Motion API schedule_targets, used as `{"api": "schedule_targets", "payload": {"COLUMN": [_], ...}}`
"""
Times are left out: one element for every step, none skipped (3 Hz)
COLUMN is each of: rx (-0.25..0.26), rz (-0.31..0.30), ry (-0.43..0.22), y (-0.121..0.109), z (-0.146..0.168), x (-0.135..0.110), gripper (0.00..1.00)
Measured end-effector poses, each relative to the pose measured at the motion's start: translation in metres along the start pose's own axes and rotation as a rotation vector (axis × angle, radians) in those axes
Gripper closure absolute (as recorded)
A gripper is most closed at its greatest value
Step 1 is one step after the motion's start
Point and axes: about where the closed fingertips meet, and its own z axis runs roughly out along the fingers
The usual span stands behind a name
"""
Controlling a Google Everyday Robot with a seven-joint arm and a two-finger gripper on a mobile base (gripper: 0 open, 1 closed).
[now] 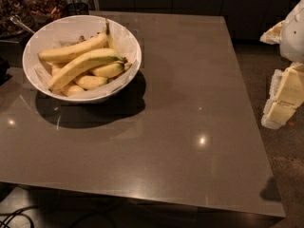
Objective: Pick banana from white bowl
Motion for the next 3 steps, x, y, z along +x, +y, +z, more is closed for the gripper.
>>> {"api": "schedule_targets", "payload": {"rx": [0.002, -0.003, -0.004], "rz": [0.000, -0.029, -0.073], "ry": [0.000, 0.030, 0.067], "y": [0.000, 0.011, 0.023], "z": [-0.001, -0.006, -0.013], "x": [-0.001, -0.026, -0.055], "gripper": [0.00, 0.00, 0.00]}}
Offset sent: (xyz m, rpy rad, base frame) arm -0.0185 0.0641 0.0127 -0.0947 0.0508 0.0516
